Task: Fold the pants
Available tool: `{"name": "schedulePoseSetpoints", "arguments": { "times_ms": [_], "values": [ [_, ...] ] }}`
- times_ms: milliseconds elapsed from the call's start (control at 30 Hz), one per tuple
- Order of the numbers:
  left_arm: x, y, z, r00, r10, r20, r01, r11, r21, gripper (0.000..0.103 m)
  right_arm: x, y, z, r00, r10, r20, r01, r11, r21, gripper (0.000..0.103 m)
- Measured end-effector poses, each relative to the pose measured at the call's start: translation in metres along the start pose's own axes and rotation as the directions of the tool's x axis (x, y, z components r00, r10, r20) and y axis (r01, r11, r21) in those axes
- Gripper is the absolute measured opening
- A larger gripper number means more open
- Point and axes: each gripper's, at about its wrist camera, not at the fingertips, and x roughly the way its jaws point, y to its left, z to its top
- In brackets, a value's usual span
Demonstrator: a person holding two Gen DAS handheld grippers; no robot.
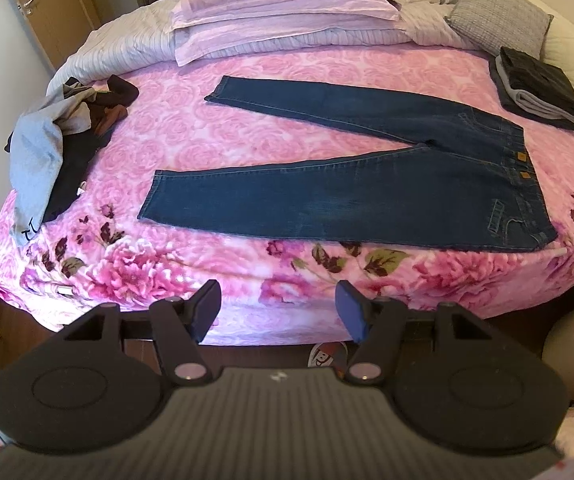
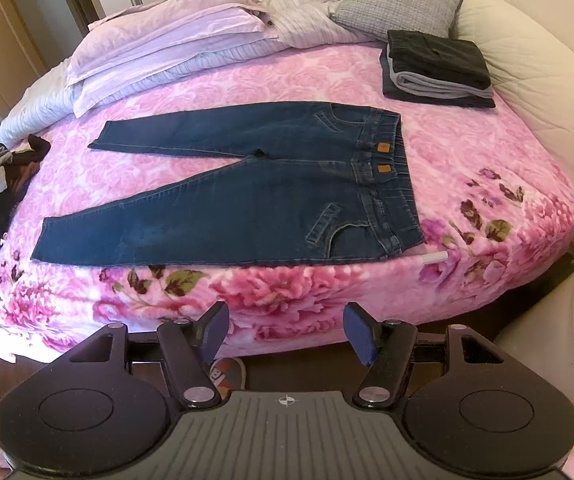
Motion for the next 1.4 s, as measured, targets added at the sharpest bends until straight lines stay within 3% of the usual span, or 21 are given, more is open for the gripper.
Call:
{"name": "schedulePoseSetpoints", "arguments": {
  "times_ms": [867,1133,1400],
  "values": [
    [0.003,0.004,0.0,1.0,0.003,-0.008,-0.003,1.0,-0.008,0.06,0.002,0.009,0.006,1.0,0.009,0.004,-0.009,1.0,-0.005,0.06],
    [0.024,0.014,0.026,1.0,-0.017,-0.015,0.017,1.0,0.007,0.059,0.017,0.021,0.025,1.0,-0.003,0.004,0.003,1.0,0.012,0.06],
    [0.065,0.03,0.078,0.998,-0.052,-0.023,0.054,0.997,0.063,0.059,0.044,0.03,0.059,1.0,-0.002,0.002,0.002,0.996,0.085,0.06]
  ]
}}
